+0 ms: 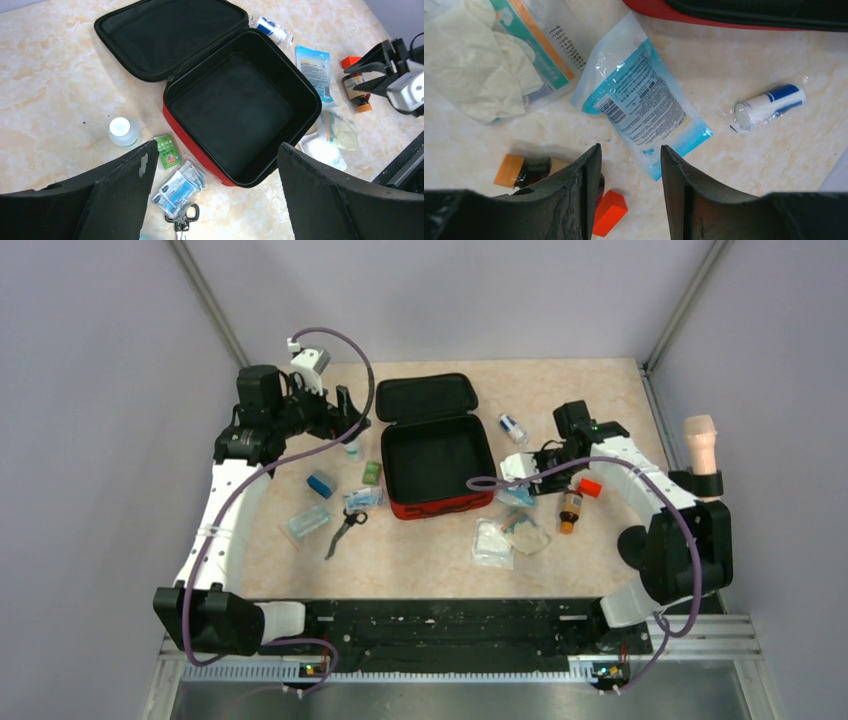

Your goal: Organize the medicine kit

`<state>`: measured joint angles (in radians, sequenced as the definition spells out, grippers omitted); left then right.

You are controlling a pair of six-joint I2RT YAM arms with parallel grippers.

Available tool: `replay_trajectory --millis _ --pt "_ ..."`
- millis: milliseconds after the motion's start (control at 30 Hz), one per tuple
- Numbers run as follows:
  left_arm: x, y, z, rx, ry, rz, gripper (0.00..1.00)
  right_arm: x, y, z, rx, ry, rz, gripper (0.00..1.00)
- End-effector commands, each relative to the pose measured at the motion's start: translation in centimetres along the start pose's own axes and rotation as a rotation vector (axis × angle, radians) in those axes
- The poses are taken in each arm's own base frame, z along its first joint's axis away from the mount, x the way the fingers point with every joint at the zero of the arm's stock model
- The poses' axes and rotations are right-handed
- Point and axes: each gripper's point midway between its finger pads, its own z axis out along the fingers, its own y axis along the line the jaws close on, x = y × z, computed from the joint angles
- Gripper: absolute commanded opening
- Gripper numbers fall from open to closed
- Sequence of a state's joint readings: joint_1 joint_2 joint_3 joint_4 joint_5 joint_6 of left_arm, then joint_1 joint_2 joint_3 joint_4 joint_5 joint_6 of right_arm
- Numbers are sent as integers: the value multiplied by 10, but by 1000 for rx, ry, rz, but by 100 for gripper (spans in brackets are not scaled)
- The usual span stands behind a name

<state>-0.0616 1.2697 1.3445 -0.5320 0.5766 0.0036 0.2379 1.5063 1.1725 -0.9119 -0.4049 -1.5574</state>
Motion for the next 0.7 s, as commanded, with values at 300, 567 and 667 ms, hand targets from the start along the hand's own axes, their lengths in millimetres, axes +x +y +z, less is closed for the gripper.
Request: replay_trajectory --millis 300,567,667 --pt "-3 -1 -15 -47 -38 56 92 25 -2 65 -81 36 -351 45" --pt "-4 2 -12 -55 -37 46 92 40 10 88 -105 69 -324 26" --pt "-5 5 -9 -59 -36 41 92 36 1 77 -50 78 -294 9"
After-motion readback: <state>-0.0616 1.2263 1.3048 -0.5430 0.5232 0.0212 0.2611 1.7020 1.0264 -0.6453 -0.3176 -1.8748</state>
